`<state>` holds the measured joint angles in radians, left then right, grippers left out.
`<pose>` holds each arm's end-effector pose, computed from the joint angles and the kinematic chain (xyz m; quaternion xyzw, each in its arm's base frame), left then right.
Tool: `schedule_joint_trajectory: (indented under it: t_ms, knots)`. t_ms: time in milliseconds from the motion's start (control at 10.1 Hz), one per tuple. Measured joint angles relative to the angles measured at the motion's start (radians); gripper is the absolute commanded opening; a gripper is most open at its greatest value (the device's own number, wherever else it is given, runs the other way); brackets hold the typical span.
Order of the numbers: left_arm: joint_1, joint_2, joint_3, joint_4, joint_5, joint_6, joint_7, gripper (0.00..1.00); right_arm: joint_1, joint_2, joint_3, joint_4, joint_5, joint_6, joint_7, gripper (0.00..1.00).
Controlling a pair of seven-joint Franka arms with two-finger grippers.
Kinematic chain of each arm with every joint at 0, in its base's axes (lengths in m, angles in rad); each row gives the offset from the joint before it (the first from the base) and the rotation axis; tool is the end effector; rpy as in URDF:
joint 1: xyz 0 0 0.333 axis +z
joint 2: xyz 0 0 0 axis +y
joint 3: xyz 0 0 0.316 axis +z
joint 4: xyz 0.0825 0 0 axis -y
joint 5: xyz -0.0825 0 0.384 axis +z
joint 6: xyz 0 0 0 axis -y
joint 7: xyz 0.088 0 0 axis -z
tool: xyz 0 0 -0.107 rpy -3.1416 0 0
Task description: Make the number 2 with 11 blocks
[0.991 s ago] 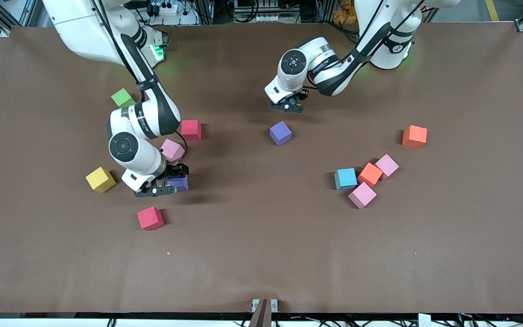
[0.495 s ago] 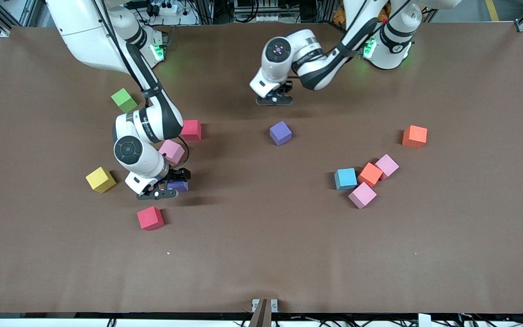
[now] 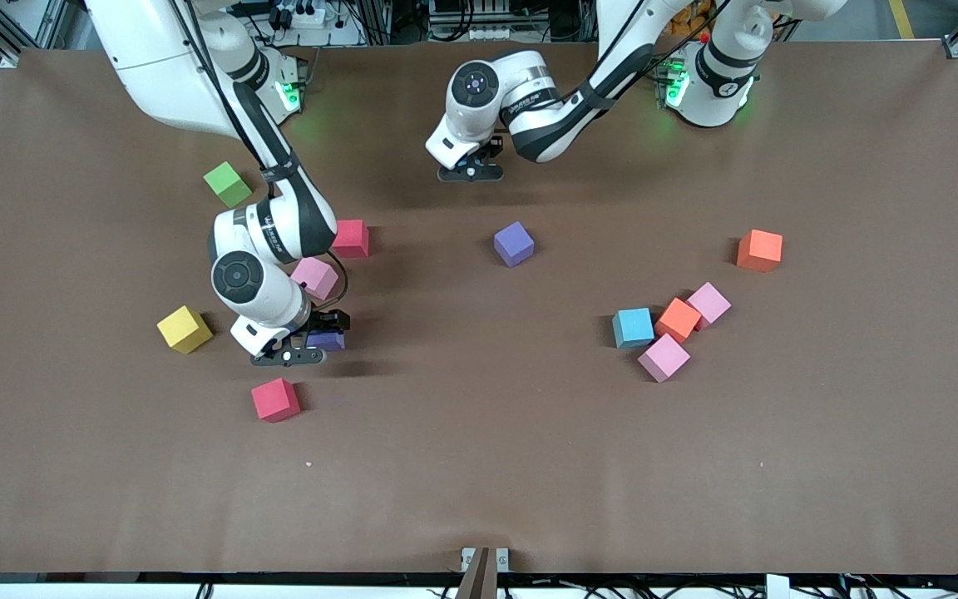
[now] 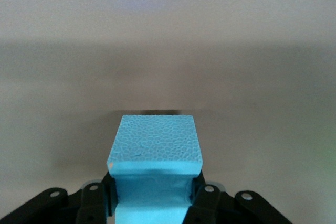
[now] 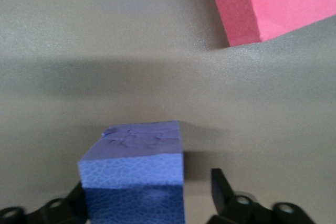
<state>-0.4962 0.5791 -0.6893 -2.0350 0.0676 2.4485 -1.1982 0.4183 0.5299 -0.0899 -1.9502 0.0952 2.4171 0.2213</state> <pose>0.2302 -0.5487 0.2153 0.9873 0.0176 -0.1513 0.0440 0.5798 0.1997 0.2005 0.9993 0.0224 -0.0307 0.0008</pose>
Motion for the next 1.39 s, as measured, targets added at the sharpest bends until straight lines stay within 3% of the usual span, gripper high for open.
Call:
schedule_joint_trajectory:
  t_ms: [99,297,495,892,1387]
  knots:
    - [0.0,0.008,0.003,0.0,0.002,-0.001,0.002,0.59,0.0,0.0,0.0,0.0,0.0,0.0,0.002,0.03]
    - [0.0,0.025,0.004,0.001,0.047,-0.005,0.003,0.71,0.0,0.0,0.0,0.002,0.0,-0.003,0.003,0.02]
    - [0.0,0.046,0.004,0.003,0.09,-0.005,0.003,1.0,-0.001,-0.002,-0.002,0.006,0.0,-0.012,0.003,0.02]
    - [0.017,0.036,0.005,0.031,0.096,-0.048,0.001,1.0,-0.009,-0.016,-0.012,0.023,0.0,-0.038,0.003,0.02]
    - [0.144,-0.178,0.007,0.057,0.096,-0.214,-0.017,1.0,-0.009,-0.021,-0.012,0.03,0.0,-0.04,0.002,0.02]
